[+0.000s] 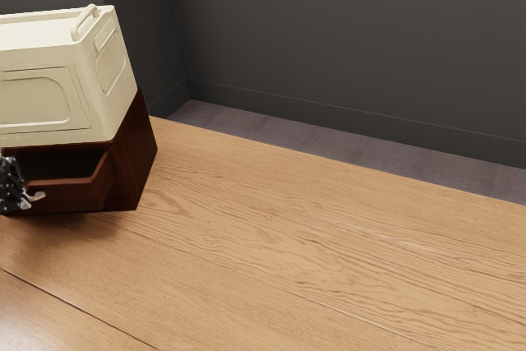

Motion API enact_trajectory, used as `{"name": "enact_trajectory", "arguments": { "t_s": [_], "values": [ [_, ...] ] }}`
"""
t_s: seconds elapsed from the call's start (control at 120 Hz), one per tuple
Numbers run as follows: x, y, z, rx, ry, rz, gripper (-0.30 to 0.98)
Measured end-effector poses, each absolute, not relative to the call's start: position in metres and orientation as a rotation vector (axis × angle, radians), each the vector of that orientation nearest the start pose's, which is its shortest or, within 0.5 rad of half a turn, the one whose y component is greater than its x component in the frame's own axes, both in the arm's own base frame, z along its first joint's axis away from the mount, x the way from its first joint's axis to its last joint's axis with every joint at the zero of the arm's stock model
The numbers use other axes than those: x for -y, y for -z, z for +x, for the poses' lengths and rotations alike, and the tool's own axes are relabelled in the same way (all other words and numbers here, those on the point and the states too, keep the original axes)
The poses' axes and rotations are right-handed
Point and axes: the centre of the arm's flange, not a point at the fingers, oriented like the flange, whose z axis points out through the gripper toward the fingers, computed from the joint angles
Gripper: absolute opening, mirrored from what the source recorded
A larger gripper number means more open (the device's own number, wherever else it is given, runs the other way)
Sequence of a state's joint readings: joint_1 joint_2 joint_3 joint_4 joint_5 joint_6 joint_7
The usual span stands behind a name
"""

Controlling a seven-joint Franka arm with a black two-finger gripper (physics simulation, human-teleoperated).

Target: Pull the drawer handle with one arm to open the drawer

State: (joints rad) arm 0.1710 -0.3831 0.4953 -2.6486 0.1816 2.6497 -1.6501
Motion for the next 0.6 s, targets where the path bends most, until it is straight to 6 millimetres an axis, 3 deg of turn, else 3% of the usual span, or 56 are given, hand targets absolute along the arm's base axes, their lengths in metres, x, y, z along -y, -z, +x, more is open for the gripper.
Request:
{"name": "enact_trajectory", "arguments": {
  "t_s": [0.6],
  "values": [
    [-0.247, -0.392, 0.315, -2.55, -0.327, 1.344, -0.1]
  ]
}}
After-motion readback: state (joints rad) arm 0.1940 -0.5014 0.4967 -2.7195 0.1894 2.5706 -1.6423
